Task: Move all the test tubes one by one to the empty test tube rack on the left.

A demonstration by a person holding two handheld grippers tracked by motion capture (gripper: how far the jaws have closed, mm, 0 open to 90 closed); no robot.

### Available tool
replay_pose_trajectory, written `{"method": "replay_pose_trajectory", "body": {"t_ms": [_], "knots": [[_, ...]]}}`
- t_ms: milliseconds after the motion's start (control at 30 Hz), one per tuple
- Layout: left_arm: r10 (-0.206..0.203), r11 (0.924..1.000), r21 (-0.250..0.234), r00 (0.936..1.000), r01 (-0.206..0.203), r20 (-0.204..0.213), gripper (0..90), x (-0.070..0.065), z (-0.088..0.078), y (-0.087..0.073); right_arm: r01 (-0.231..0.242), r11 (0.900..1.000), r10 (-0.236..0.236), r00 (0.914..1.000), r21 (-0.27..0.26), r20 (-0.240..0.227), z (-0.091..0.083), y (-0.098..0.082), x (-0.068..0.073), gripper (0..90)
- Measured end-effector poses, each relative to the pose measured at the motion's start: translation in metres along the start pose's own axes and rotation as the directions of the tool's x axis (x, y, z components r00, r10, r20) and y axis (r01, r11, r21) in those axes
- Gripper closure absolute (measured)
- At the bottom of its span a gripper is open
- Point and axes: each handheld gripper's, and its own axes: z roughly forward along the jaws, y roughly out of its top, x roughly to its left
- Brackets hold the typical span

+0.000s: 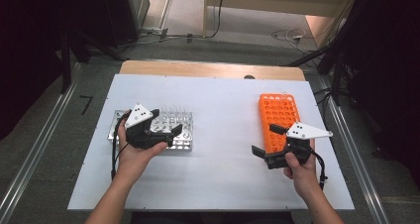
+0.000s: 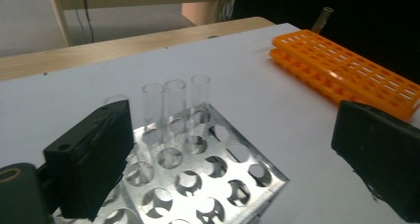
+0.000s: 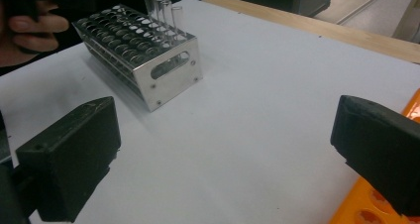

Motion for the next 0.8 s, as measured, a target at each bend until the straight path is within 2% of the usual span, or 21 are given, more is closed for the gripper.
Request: {"method": "replay_pose_trajectory", "body": {"t_ms": [167, 400, 800], "knots": [[0.022, 0.9996, -0.021, 0.9987, -0.021, 0.047, 0.0, -0.014, -0.009, -0.003, -0.02, 1.0, 0.02, 0.9996, -0.002, 0.02, 0.0, 0.0, -0.01, 0.0], [0.043, 0.999, -0.018, 0.996, -0.042, 0.078, 0.0, -0.031, -0.013, -0.01, -0.043, 0.999, 0.043, 0.9967, 0.007, 0.069, 0.003, -0.001, -0.029, 0.0], [0.051, 0.9987, -0.013, 0.9933, -0.05, 0.103, 0.0, -0.039, -0.014, -0.017, -0.1, 0.995, 0.095, 0.9818, 0.024, 0.165, 0.014, 0.005, -0.072, 0.0]]}}
